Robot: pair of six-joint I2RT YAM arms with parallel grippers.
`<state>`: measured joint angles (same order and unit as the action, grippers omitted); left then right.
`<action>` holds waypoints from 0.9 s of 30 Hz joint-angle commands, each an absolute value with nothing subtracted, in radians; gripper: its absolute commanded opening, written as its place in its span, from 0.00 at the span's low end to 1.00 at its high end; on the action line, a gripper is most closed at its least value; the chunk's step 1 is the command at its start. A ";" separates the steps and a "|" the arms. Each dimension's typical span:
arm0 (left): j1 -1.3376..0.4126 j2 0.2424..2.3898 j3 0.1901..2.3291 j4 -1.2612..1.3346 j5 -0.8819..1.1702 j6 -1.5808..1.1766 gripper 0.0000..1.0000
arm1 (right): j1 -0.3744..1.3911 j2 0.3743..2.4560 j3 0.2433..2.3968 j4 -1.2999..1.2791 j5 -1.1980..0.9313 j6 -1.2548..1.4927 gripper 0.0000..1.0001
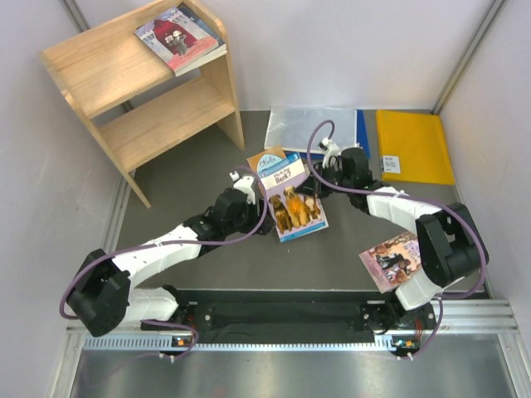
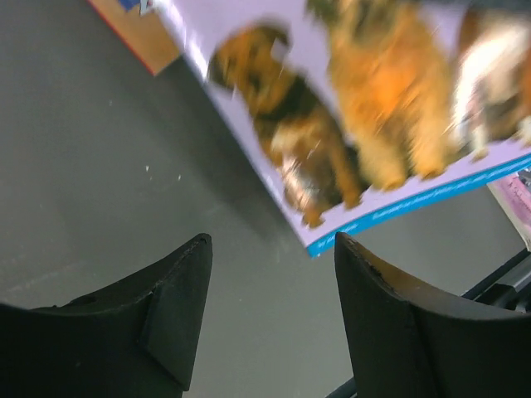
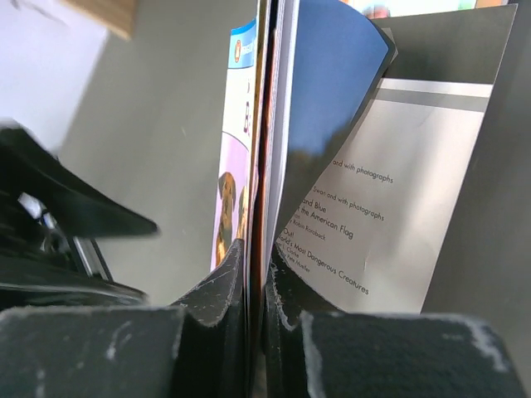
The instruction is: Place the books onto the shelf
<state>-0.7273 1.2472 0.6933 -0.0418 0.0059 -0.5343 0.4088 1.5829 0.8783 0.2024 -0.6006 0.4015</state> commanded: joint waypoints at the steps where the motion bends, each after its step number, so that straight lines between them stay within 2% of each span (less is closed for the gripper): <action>1: -0.727 1.177 0.602 0.159 -0.020 -0.603 0.66 | 0.391 1.513 0.971 0.279 -0.649 0.428 0.00; 9: -0.727 1.151 0.468 0.397 -0.015 -0.646 0.73 | 0.388 1.483 0.988 0.290 -0.695 0.457 0.00; 16: -0.727 1.126 0.446 0.498 -0.077 -0.666 0.68 | 0.387 1.456 0.976 0.293 -0.727 0.460 0.00; 27: -0.727 1.215 0.482 0.586 -0.012 -0.684 0.64 | 0.388 1.436 0.966 0.330 -0.755 0.495 0.00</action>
